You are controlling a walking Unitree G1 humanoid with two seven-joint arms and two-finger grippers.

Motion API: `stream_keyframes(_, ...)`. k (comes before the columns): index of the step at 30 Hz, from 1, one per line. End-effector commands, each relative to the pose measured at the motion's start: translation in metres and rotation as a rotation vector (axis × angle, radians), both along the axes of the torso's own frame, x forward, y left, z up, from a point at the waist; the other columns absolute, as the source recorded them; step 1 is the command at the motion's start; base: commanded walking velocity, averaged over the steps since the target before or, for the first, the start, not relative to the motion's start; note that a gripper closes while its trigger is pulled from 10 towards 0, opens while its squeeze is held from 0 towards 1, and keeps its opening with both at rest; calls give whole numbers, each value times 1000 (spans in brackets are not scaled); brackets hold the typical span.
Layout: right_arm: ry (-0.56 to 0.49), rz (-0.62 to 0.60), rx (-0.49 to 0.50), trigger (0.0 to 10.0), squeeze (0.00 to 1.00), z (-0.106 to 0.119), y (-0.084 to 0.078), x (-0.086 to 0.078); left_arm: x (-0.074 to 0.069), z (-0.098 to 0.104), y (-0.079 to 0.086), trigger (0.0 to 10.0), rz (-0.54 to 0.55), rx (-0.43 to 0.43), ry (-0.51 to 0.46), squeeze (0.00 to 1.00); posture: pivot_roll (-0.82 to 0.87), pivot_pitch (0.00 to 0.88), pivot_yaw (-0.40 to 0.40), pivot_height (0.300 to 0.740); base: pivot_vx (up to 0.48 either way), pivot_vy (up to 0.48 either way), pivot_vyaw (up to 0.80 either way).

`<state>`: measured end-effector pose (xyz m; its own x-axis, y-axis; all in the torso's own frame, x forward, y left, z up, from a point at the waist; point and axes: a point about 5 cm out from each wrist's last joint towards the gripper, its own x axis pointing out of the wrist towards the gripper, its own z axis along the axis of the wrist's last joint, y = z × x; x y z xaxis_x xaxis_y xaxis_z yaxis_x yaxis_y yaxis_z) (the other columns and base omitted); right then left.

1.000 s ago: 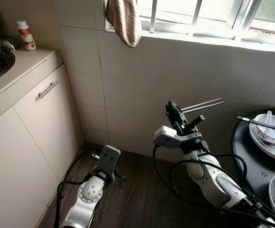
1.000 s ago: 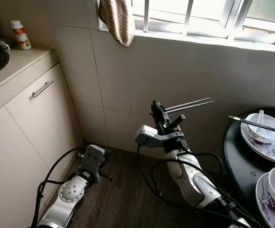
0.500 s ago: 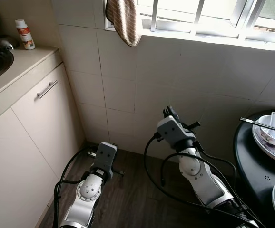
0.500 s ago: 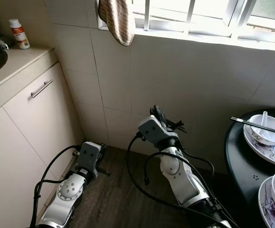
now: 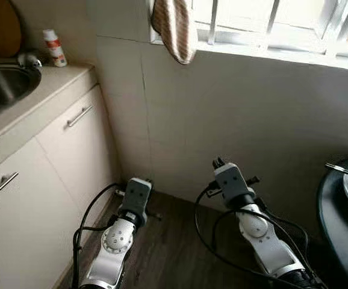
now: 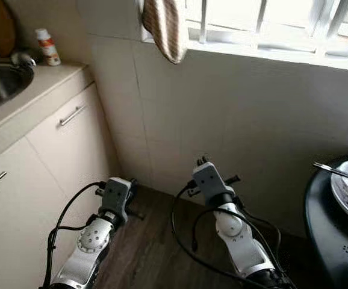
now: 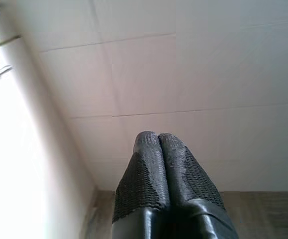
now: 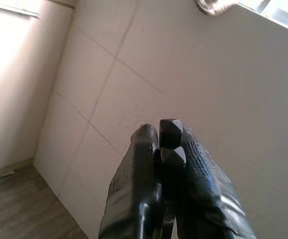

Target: Kitchen organization

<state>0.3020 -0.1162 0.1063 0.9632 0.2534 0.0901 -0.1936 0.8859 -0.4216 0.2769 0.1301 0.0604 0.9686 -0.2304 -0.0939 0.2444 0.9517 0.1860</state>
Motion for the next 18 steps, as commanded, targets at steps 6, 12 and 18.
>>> stream_keyframes(6, -33, 21, 2, 10000, 0, 4, -1, 2, 7, 22, 3, 10000, 26, 12, -116, 0, 103, 0, -27, 740, 0, 0, 800)
stream_keyframes(12, -88, 4, 47, 10000, 0, 18, -3, 7, 13, 51, 6, 10000, 54, -44, -247, 0, 107, 0, -30, 740, 42, 0, 800)
stream_keyframes(18, -237, 8, 213, 10000, 0, 63, -4, 14, 17, 79, 4, 10000, 59, -66, -361, 0, 106, 0, -29, 740, 359, 0, 533)
